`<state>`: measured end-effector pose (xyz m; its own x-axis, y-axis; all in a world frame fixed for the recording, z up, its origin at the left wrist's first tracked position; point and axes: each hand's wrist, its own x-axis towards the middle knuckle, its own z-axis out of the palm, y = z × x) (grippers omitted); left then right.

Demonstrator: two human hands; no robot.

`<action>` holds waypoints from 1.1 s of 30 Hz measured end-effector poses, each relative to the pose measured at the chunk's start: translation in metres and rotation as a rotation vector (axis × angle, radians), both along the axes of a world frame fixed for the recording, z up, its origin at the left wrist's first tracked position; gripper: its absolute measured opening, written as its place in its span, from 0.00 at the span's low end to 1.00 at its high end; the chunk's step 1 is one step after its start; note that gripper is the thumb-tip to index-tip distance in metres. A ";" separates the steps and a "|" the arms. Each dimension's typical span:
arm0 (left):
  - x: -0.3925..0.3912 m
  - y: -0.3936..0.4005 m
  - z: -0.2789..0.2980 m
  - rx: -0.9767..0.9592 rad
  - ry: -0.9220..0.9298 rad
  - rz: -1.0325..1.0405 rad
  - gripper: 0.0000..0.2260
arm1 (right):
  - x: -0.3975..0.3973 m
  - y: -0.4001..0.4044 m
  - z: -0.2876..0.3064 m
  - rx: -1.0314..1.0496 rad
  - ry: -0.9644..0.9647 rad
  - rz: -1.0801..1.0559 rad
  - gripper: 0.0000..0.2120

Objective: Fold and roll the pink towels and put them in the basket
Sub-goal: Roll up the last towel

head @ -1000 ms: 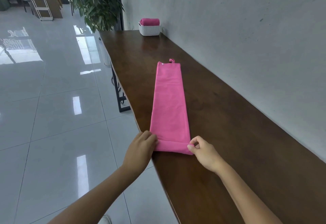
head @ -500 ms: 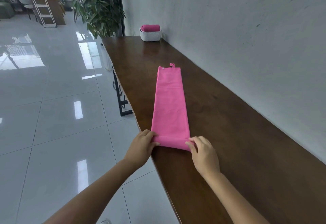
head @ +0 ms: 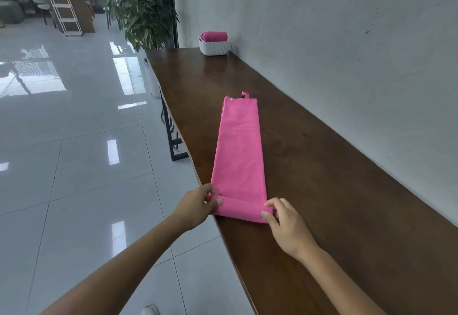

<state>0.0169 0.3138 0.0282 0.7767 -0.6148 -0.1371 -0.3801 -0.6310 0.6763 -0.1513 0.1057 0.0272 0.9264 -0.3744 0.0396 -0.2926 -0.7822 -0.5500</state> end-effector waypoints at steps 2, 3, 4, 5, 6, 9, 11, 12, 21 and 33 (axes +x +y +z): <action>-0.006 -0.004 0.001 -0.061 -0.054 0.073 0.05 | 0.007 -0.001 0.001 0.044 0.002 -0.027 0.06; -0.010 -0.006 0.000 -0.093 -0.093 0.112 0.04 | 0.011 -0.002 0.000 0.061 -0.006 -0.036 0.06; -0.014 -0.008 -0.002 -0.121 -0.134 0.149 0.03 | 0.014 -0.003 0.000 0.072 -0.011 -0.041 0.06; -0.018 -0.009 -0.004 -0.139 -0.167 0.176 0.03 | 0.018 -0.003 0.001 0.083 -0.009 -0.044 0.06; -0.022 -0.008 -0.007 -0.146 -0.195 0.187 0.04 | 0.021 -0.004 0.002 0.092 0.005 -0.050 0.06; -0.027 0.000 -0.018 -0.148 -0.253 0.118 0.15 | 0.028 -0.003 0.006 0.080 0.066 -0.066 0.06; -0.024 0.006 -0.023 -0.157 -0.223 0.055 0.20 | 0.033 -0.001 0.010 0.021 0.101 -0.063 0.06; -0.021 0.007 -0.024 -0.158 -0.207 0.034 0.22 | 0.036 0.000 0.011 -0.010 0.112 -0.066 0.07; 0.003 -0.014 -0.019 -0.035 -0.212 0.092 0.20 | 0.060 -0.003 0.019 -0.188 0.157 -0.214 0.15; 0.026 -0.030 -0.002 -0.015 -0.175 0.223 0.18 | 0.030 -0.009 -0.017 -0.230 -0.169 -0.001 0.27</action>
